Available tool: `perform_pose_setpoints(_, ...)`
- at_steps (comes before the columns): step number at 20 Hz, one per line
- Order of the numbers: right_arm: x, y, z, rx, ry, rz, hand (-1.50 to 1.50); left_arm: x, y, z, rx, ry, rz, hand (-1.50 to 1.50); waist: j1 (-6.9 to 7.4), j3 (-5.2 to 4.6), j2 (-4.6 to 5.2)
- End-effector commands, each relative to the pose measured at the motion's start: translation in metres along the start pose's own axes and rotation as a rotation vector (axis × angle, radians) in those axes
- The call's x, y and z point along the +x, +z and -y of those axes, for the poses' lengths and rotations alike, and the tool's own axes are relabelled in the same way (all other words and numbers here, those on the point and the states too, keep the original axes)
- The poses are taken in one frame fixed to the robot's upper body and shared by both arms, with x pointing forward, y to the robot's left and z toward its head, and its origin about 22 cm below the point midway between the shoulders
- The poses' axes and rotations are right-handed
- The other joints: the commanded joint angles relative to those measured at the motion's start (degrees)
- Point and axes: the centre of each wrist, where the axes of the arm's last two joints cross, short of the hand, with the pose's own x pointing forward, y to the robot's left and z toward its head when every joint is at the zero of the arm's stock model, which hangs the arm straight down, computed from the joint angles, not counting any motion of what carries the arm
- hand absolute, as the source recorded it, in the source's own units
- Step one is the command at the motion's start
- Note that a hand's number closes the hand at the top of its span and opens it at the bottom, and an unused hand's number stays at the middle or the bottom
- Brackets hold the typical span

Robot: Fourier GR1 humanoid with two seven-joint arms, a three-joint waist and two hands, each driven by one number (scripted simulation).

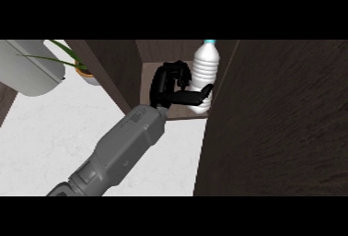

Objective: Pick up the bottled water, place it into the cabinet and close the cabinet

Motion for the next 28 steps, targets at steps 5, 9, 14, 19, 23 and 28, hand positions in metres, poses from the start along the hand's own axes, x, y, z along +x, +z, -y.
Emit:
perform_pose_setpoints(5,0.009,-0.011,0.019,0.053,-0.029,0.026,-1.50,0.007,-0.028,-0.005,0.073,-0.129,-0.006,1.50,-0.89,-0.02,0.61)
perform_pose_setpoints(9,0.004,-0.007,0.018,0.058,-0.056,0.042,-1.50,-0.008,-0.020,-0.020,0.163,-0.113,-0.068,1.50,-2.76,-0.02,1.19)
perform_pose_setpoints(14,0.008,-0.011,0.019,0.058,-0.058,0.036,-1.50,0.001,-0.035,-0.028,0.192,-0.187,-0.064,1.50,-2.09,-0.06,1.39)
perform_pose_setpoints(19,0.005,-0.014,0.028,0.079,-0.062,0.028,-1.50,-0.014,-0.025,-0.043,0.251,-0.231,-0.085,1.50,-3.25,-0.05,1.75)
perform_pose_setpoints(23,0.013,-0.018,0.022,0.067,-0.076,0.055,-1.50,-0.023,-0.018,-0.057,0.260,-0.238,-0.057,1.50,-3.06,-0.17,2.09)
perform_pose_setpoints(28,0.012,-0.011,0.018,0.088,-0.064,0.035,-1.50,-0.032,-0.010,-0.065,0.324,-0.106,-0.055,1.50,-3.66,-0.22,2.16)
